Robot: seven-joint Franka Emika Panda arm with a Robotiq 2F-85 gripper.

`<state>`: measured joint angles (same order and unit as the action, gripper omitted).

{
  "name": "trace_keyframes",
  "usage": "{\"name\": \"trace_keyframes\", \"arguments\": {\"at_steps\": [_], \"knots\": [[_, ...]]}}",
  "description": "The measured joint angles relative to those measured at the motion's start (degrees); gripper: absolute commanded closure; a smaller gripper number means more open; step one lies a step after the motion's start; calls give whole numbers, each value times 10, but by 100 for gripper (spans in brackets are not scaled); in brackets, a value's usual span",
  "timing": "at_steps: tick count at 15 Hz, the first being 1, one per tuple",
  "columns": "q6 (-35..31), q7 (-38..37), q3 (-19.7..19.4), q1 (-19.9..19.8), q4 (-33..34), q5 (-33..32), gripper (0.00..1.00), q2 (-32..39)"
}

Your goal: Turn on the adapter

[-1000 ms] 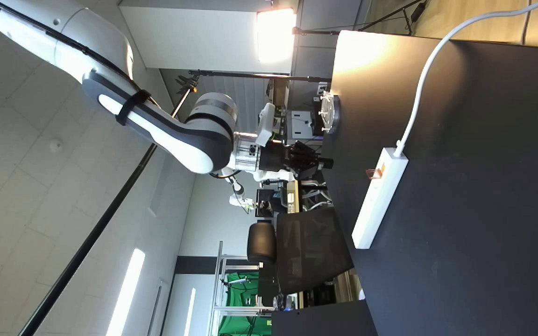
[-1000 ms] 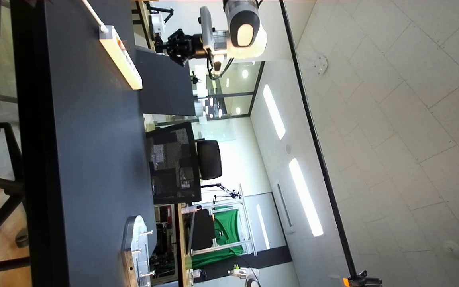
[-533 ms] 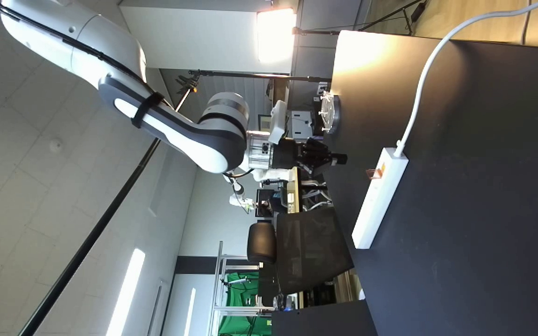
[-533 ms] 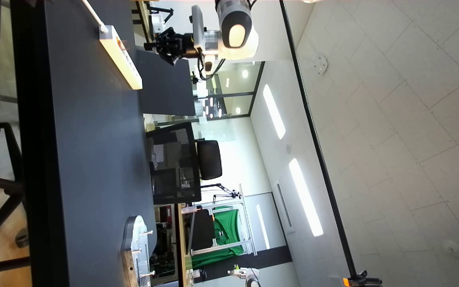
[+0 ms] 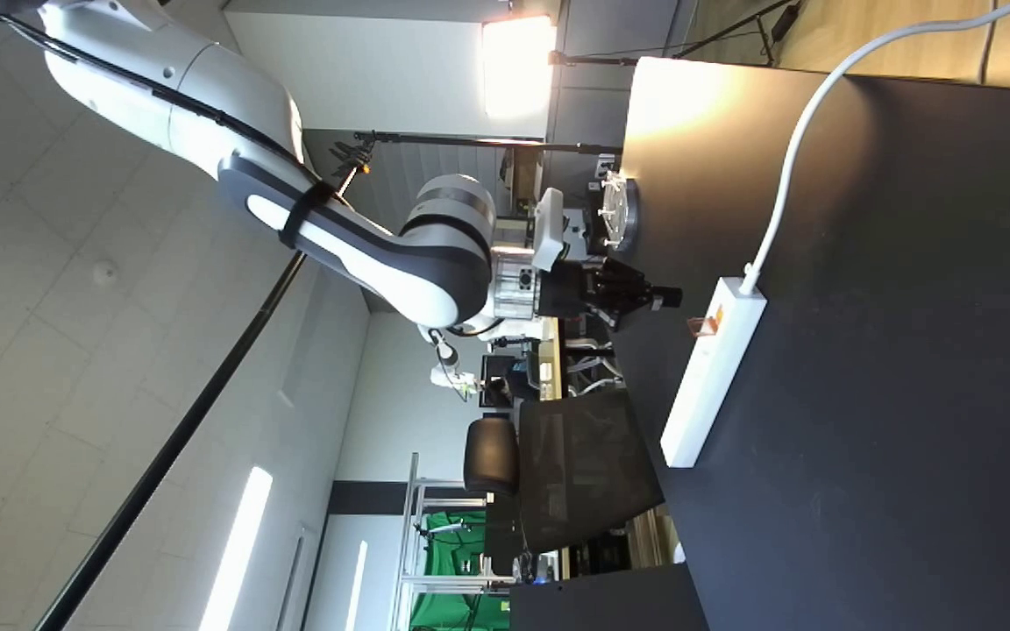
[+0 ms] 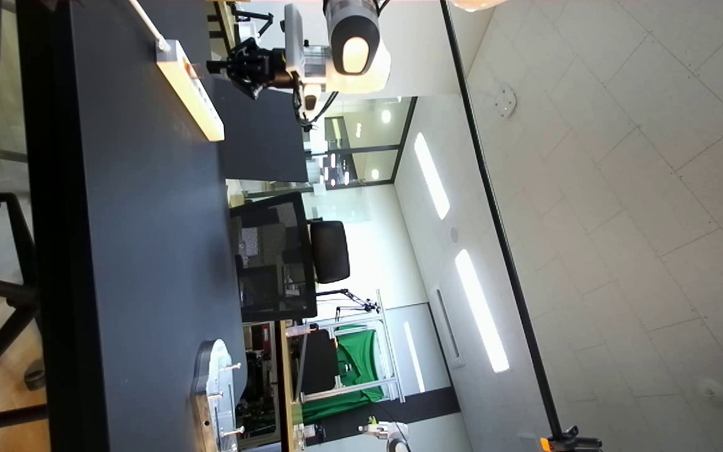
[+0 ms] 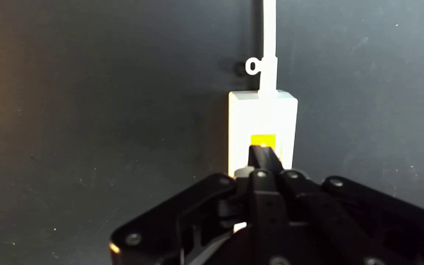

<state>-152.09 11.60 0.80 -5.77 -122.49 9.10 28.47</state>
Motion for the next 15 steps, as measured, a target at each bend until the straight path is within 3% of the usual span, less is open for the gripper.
{"name": "trace_keyframes", "arguments": {"at_steps": [15], "knots": [[-35, 2, 23, -2, 33, -3, 100, 61]]}}
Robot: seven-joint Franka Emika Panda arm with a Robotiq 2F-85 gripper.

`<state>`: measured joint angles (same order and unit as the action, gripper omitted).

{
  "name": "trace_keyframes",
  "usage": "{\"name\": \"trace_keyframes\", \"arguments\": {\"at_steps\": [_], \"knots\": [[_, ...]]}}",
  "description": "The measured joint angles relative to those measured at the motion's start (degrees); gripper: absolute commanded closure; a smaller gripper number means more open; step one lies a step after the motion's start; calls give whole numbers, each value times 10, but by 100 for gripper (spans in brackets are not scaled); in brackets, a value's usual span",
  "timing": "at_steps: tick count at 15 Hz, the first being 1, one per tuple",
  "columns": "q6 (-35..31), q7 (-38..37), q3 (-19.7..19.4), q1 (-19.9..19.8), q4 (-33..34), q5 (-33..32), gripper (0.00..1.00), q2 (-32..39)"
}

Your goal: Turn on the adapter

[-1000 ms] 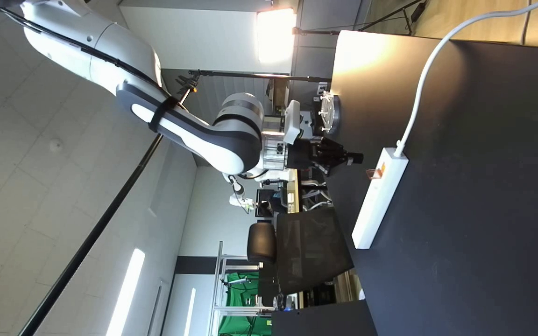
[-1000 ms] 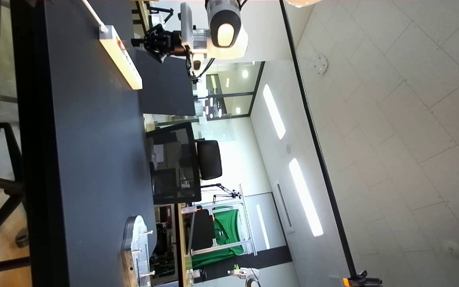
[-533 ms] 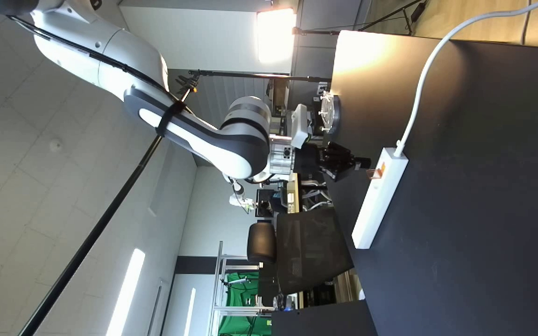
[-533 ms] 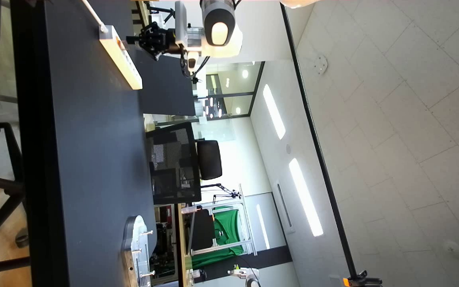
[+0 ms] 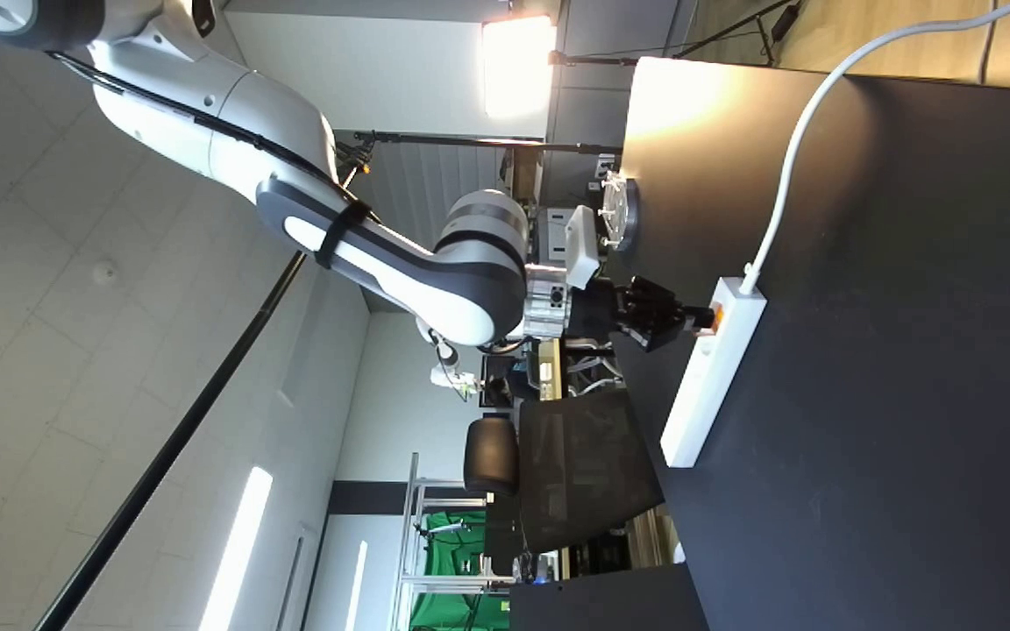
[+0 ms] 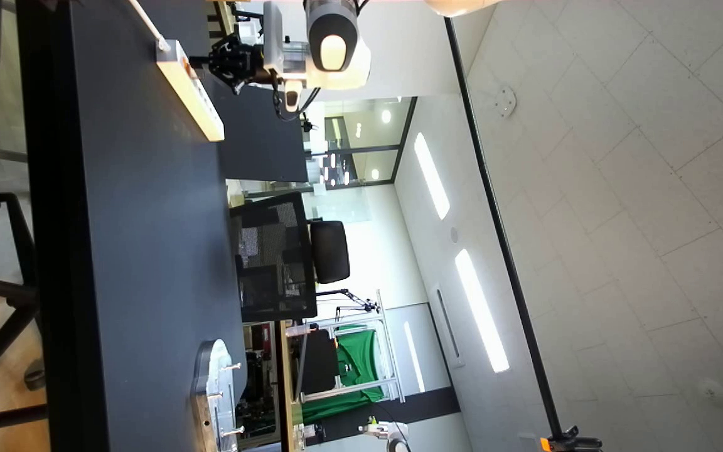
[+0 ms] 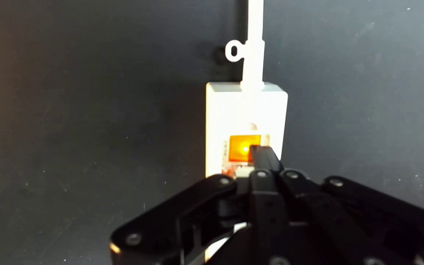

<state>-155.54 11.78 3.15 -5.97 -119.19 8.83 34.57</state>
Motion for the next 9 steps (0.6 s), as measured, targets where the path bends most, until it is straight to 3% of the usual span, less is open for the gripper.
{"name": "trace_keyframes", "arguments": {"at_steps": [9], "knots": [[0, -1, 0, 1, 15, -13, 100, 15]]}}
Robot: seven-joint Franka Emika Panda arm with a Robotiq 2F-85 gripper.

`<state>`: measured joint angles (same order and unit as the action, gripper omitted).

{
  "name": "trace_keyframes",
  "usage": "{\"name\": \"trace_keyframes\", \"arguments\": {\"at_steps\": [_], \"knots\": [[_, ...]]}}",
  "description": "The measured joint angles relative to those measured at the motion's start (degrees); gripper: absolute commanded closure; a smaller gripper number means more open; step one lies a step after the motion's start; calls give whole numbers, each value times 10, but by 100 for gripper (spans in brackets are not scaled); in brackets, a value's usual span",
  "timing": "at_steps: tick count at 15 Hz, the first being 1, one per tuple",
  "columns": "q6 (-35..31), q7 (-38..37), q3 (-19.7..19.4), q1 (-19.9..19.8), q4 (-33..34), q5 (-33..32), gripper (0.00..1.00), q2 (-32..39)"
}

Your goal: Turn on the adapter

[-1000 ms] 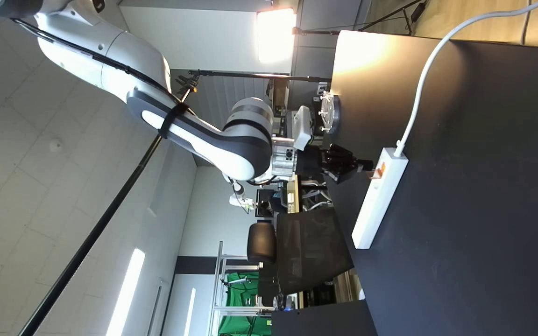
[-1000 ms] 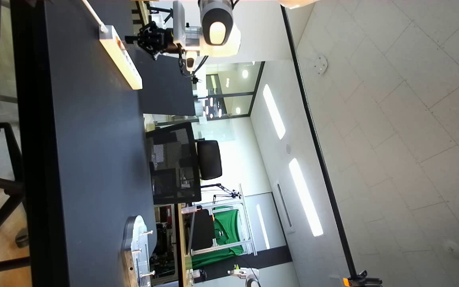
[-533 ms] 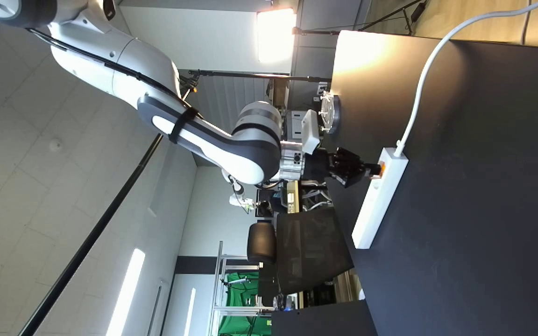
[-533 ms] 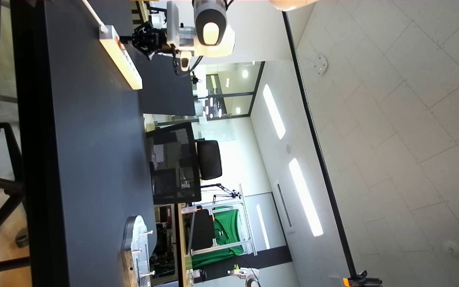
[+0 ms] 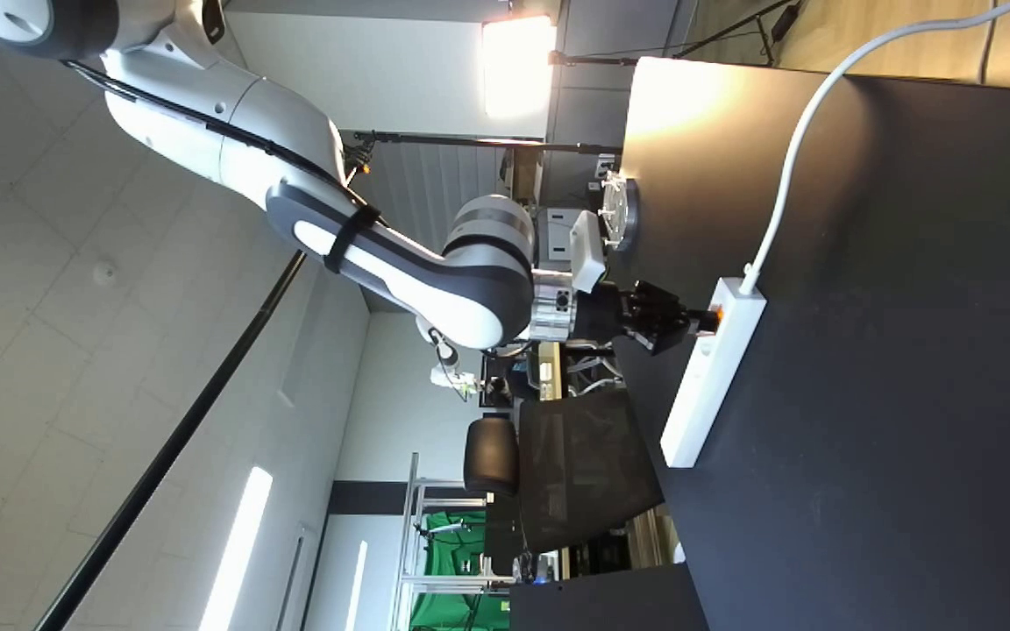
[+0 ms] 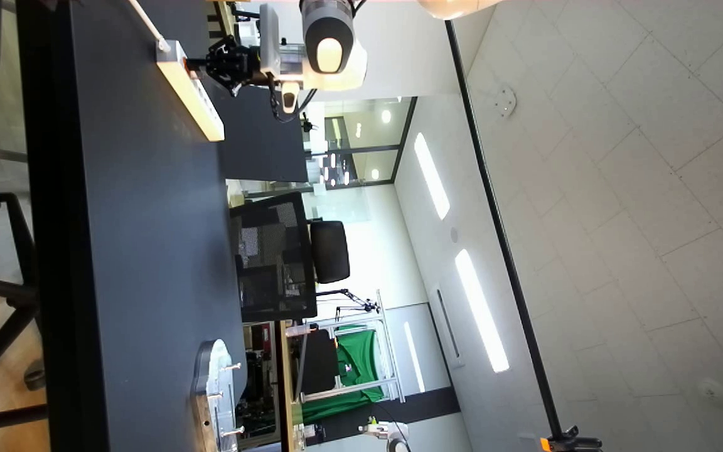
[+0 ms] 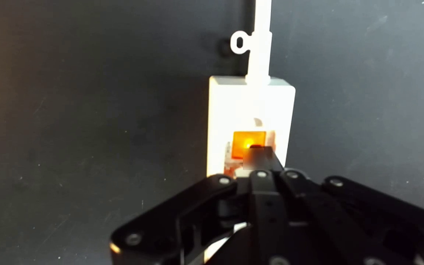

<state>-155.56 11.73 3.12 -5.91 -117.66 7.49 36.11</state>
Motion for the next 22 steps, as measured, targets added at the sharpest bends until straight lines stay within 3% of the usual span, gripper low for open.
{"name": "trace_keyframes", "arguments": {"at_steps": [18, 22], "knots": [[-16, -32, -37, 49, -8, -65, 100, -1], [-48, -76, -84, 105, -24, -129, 100, -3]]}}
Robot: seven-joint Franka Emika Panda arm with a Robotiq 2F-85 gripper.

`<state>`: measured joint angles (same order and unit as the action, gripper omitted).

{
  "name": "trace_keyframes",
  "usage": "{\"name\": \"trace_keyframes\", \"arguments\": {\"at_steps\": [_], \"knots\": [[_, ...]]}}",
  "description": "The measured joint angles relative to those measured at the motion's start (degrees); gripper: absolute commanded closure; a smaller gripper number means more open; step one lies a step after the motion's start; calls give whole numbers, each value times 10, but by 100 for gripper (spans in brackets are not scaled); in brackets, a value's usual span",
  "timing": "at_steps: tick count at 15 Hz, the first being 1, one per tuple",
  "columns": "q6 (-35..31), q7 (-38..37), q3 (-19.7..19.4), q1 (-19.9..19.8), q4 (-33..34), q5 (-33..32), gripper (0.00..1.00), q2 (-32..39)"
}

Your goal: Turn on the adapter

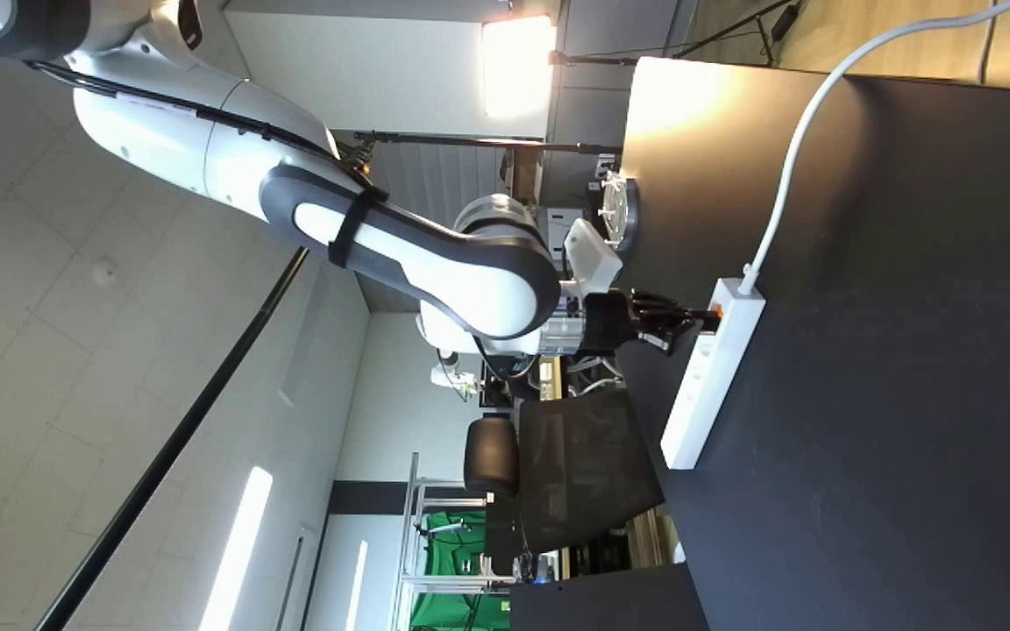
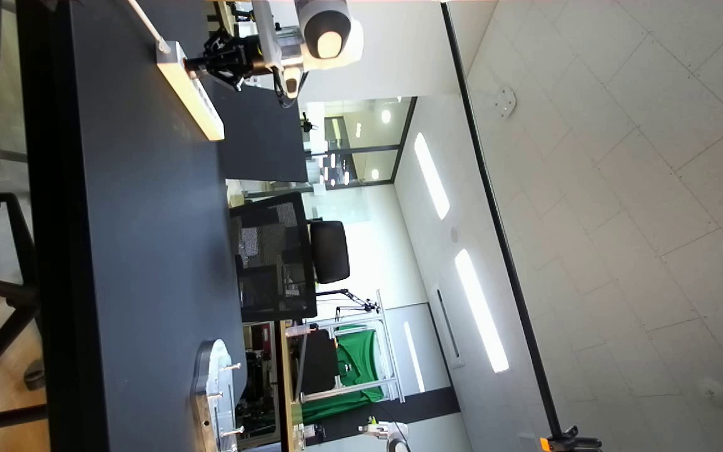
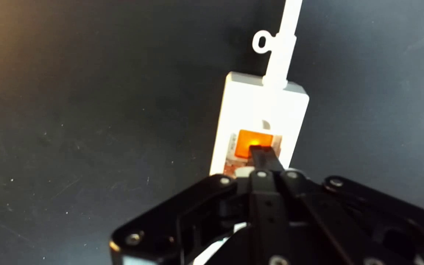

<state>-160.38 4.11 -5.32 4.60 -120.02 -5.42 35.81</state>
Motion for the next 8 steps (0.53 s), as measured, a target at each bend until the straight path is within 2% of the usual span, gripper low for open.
{"name": "trace_keyframes", "arguments": {"at_steps": [5, 8], "knots": [[-40, -65, -78, 90, -19, -78, 100, 4], [-45, -79, -104, 120, -22, -94, 100, 8]]}}
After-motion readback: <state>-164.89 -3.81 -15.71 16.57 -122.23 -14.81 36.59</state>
